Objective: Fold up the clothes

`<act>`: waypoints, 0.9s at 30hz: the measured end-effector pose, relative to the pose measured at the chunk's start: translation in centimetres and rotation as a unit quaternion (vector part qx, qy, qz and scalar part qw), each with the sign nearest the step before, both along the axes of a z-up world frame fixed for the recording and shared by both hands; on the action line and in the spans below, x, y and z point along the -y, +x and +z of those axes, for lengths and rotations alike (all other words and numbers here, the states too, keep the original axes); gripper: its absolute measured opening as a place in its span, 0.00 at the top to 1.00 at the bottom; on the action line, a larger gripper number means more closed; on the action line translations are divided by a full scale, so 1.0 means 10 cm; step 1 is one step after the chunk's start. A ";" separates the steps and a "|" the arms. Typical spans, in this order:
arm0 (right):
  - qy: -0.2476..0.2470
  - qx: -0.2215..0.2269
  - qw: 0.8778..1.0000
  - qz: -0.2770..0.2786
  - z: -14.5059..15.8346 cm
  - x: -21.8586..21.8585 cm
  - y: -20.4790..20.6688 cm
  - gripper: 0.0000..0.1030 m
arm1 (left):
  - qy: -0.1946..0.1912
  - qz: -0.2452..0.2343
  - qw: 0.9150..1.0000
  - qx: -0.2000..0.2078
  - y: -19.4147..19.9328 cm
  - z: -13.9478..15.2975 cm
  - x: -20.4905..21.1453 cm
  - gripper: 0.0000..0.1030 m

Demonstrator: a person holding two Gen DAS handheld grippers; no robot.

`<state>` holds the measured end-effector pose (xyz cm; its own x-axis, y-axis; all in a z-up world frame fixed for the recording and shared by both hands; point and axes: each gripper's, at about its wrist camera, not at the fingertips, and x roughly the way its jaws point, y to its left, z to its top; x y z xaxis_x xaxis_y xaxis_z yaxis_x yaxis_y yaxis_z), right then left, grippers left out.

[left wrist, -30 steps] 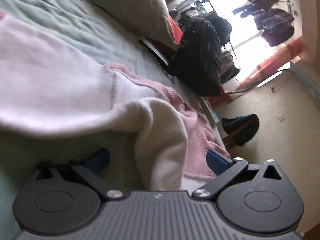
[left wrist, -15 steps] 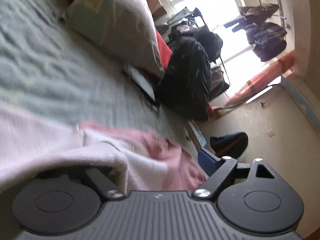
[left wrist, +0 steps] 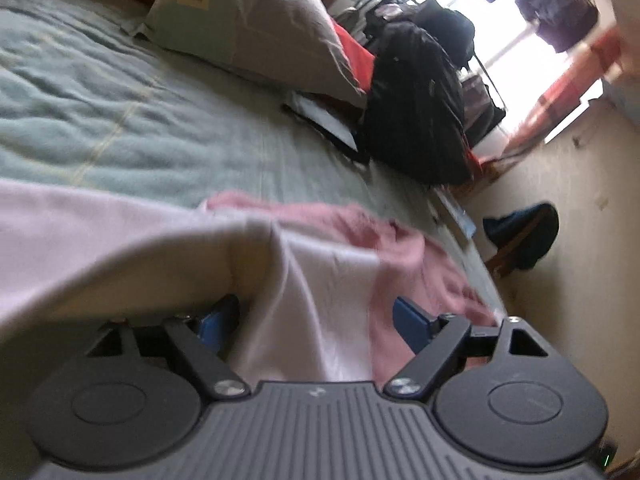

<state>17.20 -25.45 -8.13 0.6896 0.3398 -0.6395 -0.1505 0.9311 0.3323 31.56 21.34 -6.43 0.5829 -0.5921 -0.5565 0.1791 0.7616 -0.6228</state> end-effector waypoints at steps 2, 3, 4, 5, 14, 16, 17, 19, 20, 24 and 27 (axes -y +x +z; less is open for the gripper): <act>0.006 0.000 1.000 0.001 0.01 0.01 -0.02 0.18 | 0.011 0.006 1.000 -0.010 -0.23 0.00 -0.08 0.19; 0.011 -0.001 1.000 0.009 0.03 -0.01 -0.02 0.18 | 0.019 0.007 1.000 -0.018 -0.34 0.01 -0.11 0.19; 0.016 -0.001 1.000 0.019 0.05 -0.03 -0.02 0.18 | 0.027 0.007 0.999 -0.025 -0.45 0.02 -0.13 0.19; 0.020 -0.002 0.999 0.029 0.07 -0.05 -0.02 0.18 | 0.057 0.008 0.998 -0.034 -0.54 0.05 -0.12 0.18; -0.067 0.031 0.973 0.217 0.50 -1.44 0.15 0.06 | 0.287 0.026 0.956 -0.054 -1.18 0.30 0.01 0.14; -0.091 0.043 0.962 0.254 0.53 -1.89 0.12 0.05 | 0.290 0.041 0.955 -0.046 -1.29 0.36 -0.09 0.11; -0.104 0.049 0.957 0.268 0.54 -2.13 0.11 0.03 | 0.292 0.050 0.954 -0.042 -1.34 0.38 -0.14 0.11; -0.126 0.060 0.946 0.293 0.55 -2.55 0.10 0.00 | 0.290 0.066 0.954 -0.036 -1.41 0.40 -0.24 0.11; -0.135 0.061 0.943 0.298 0.52 -2.74 0.11 0.00 | 0.285 0.072 0.955 -0.037 -1.43 0.40 -0.28 0.11; -0.199 0.068 0.929 0.303 0.34 -3.33 0.18 0.00 | 0.261 0.080 0.961 -0.031 -1.51 0.38 -0.36 0.11; -0.228 0.069 0.929 0.282 0.26 -3.29 0.21 0.01 | 0.230 0.065 0.971 -0.023 -1.58 0.33 -0.38 0.11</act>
